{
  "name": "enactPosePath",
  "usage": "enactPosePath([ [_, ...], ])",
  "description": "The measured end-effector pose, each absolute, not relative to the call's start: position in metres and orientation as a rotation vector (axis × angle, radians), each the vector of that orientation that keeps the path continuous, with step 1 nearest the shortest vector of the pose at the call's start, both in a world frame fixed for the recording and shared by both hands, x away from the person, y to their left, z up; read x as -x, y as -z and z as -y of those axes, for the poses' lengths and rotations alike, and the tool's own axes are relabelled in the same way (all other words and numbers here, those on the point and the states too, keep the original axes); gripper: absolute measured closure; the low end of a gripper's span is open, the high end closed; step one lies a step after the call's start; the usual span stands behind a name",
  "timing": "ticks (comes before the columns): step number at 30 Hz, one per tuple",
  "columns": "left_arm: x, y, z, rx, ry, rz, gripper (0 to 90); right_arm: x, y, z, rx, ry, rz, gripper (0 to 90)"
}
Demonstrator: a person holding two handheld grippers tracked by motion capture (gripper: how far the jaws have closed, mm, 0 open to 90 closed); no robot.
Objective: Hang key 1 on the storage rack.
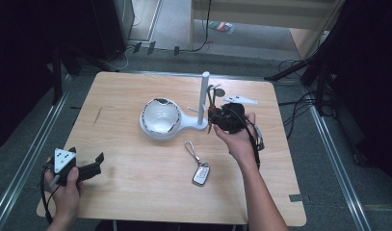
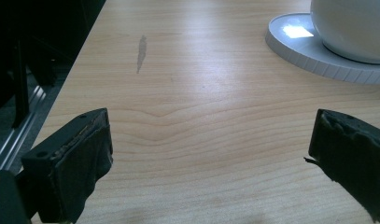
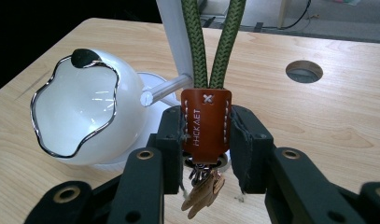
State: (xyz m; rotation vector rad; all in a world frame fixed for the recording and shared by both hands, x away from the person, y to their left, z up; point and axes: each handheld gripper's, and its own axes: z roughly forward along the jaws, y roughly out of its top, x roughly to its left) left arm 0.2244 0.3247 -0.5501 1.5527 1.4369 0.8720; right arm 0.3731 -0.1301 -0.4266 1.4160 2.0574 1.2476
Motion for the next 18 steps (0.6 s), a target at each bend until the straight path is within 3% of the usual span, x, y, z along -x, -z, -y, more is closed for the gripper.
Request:
enactPosePath([
  [18, -0.2246, 0.5501, -0.3246, -1.555, -0.874, -1.437, 0.0, -0.3671, 0.4285, 0.1326, -1.405, -1.131, -2.077, 62.0],
])
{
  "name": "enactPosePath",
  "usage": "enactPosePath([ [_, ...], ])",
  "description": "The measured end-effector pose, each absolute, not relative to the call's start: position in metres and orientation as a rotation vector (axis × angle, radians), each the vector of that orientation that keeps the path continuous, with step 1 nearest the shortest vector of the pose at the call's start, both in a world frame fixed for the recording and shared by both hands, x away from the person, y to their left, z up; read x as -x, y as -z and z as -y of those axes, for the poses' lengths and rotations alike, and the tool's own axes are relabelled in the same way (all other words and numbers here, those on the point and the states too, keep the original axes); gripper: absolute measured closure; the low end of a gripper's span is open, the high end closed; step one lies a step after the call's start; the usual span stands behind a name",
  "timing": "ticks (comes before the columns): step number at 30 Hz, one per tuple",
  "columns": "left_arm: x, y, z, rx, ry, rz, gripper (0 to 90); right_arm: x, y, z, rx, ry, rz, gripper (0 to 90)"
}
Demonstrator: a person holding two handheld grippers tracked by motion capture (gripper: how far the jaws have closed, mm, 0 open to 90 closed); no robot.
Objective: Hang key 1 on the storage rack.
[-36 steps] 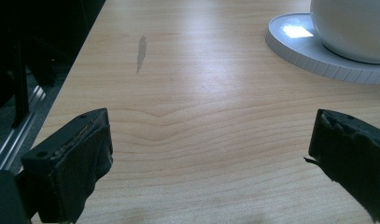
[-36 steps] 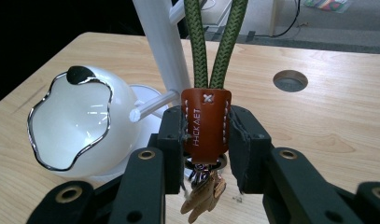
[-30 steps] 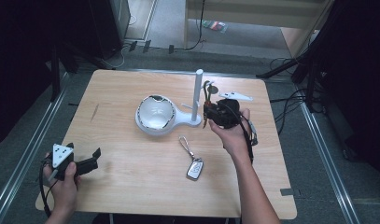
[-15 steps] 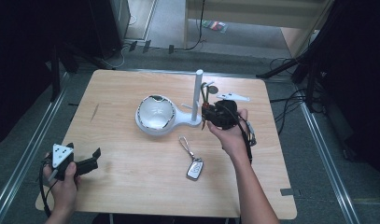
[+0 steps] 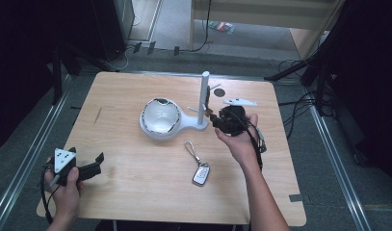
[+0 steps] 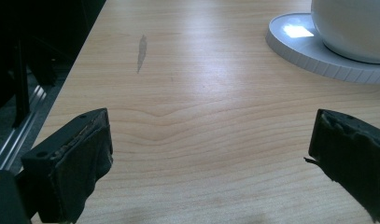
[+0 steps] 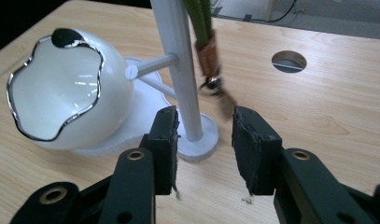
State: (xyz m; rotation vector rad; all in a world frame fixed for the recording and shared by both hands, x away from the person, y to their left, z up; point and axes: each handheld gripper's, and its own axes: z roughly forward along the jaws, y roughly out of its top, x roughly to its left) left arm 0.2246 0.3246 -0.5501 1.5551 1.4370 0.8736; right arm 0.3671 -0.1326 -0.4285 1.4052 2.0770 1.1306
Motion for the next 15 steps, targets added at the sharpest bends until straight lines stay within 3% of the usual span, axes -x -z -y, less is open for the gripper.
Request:
enactPosePath([
  [7, -0.2249, 0.55, -0.3246, -1.557, -0.872, -1.441, 0.0, -0.3631, 0.4295, 0.1312, -1.403, -0.981, -2.139, 63.5],
  [15, -0.2249, 0.5501, -0.3244, -1.558, -0.876, -1.441, 0.0, -0.3579, 0.4322, 0.1251, -1.383, -0.835, -2.196, 48.6],
])
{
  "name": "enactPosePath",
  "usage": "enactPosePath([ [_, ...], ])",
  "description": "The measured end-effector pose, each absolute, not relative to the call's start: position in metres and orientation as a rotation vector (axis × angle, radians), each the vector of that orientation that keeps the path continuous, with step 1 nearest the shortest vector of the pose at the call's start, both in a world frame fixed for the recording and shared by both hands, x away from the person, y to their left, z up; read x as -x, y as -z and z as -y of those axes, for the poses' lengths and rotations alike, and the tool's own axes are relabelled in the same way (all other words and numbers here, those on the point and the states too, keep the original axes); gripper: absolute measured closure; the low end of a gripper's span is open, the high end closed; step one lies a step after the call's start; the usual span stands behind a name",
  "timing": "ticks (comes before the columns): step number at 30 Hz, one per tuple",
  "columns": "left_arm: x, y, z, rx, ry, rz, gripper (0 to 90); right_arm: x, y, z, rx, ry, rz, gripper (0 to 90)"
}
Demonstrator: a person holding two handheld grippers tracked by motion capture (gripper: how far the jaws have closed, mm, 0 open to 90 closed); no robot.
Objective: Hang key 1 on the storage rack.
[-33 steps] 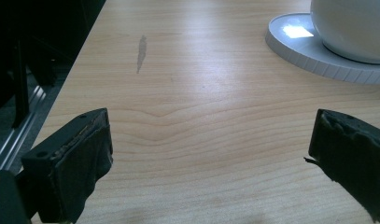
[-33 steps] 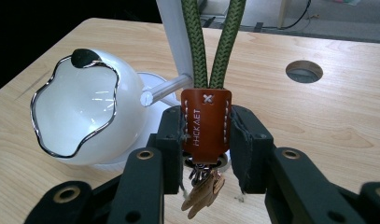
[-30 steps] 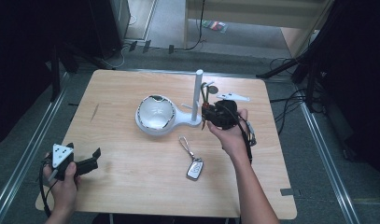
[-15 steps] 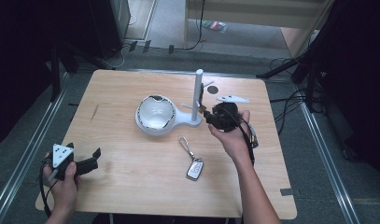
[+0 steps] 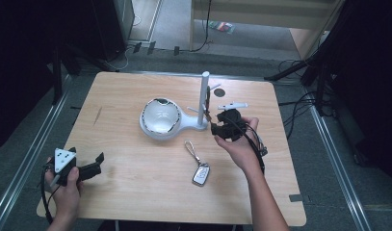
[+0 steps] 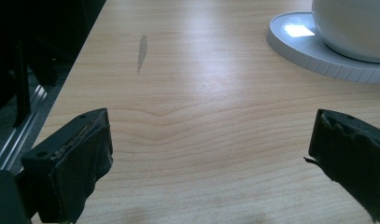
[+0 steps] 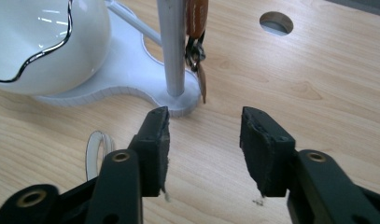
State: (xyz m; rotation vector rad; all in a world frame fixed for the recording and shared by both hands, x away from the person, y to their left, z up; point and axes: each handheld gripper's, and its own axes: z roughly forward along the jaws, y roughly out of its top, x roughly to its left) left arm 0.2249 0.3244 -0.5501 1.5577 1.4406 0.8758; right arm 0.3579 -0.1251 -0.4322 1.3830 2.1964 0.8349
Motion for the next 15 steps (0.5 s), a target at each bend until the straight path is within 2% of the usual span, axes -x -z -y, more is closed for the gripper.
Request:
enactPosePath([
  [3, -0.225, 0.55, -0.324, -1.556, -0.878, -1.44, 0.0, -0.356, 0.434, 0.123, -1.371, -0.798, -2.225, 41.4],
  [10, -0.224, 0.55, -0.324, -1.553, -0.88, -1.44, 0.0, -0.356, 0.435, 0.128, -1.452, -0.808, -2.24, 32.7],
  [15, -0.225, 0.55, -0.323, -1.571, -0.882, -1.436, 0.0, -0.356, 0.437, 0.137, -1.404, -0.89, -2.329, 36.3],
])
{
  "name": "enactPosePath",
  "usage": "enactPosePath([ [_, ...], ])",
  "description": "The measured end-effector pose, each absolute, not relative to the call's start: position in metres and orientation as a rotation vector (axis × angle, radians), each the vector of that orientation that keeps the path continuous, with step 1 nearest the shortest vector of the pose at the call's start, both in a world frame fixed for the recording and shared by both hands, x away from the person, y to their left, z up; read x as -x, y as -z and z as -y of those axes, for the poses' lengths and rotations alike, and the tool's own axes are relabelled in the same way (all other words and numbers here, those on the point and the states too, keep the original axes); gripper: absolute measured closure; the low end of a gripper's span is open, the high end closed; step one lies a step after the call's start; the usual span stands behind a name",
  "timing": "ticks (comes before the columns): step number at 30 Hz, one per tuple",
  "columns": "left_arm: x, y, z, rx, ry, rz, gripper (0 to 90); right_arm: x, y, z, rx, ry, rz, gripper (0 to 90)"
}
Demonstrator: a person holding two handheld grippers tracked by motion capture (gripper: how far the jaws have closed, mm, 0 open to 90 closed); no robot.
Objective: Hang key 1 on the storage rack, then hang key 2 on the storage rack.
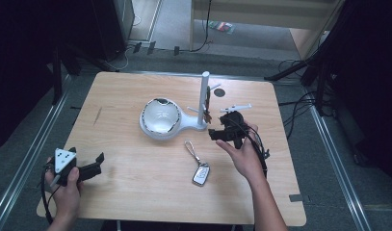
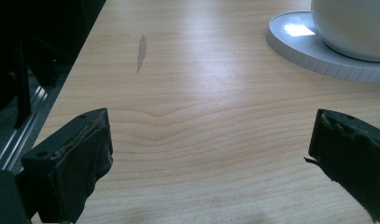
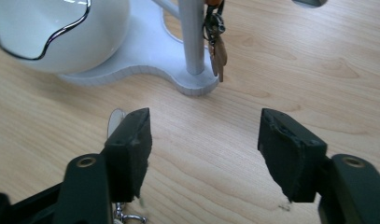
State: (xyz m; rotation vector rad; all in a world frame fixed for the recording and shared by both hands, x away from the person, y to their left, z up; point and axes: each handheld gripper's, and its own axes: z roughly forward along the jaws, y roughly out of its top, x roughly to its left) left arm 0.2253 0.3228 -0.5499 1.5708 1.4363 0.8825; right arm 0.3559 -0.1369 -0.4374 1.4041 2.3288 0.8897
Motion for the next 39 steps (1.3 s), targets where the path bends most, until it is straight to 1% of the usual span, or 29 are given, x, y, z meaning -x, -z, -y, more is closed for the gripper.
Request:
enactPosePath([
  [3, -0.226, 0.55, -0.322, -1.575, -0.885, -1.442, 0.0, -0.353, 0.438, 0.139, -1.374, -0.854, -2.42, 34.8],
  [6, -0.226, 0.55, -0.323, -1.569, -0.883, -1.437, 0.0, -0.346, 0.441, 0.136, -1.325, -0.748, -2.45, 33.9],
  [11, -0.225, 0.55, -0.323, -1.567, -0.882, -1.435, 0.0, -0.331, 0.449, 0.124, -1.217, -0.596, -2.496, 27.9],
  [13, -0.225, 0.55, -0.323, -1.566, -0.884, -1.429, 0.0, -0.327, 0.453, 0.12, -1.207, -0.552, -2.508, 27.8],
  [21, -0.225, 0.55, -0.323, -1.571, -0.869, -1.432, 0.0, -0.327, 0.455, 0.118, -1.264, -0.61, -2.598, 28.2],
  [23, -0.225, 0.55, -0.323, -1.572, -0.869, -1.432, 0.0, -0.327, 0.456, 0.116, -1.262, -0.619, -2.614, 29.8],
  [29, -0.226, 0.55, -0.323, -1.576, -0.867, -1.434, 0.0, -0.328, 0.459, 0.104, -1.244, -0.622, -2.67, 39.2],
  [35, -0.226, 0.55, -0.323, -1.577, -0.874, -1.432, 0.0, -0.325, 0.465, 0.09, -1.203, -0.6, -2.711, 41.2],
  [39, -0.225, 0.55, -0.323, -1.575, -0.874, -1.428, 0.0, -0.324, 0.469, 0.081, -1.193, -0.59, -2.745, 45.5],
])
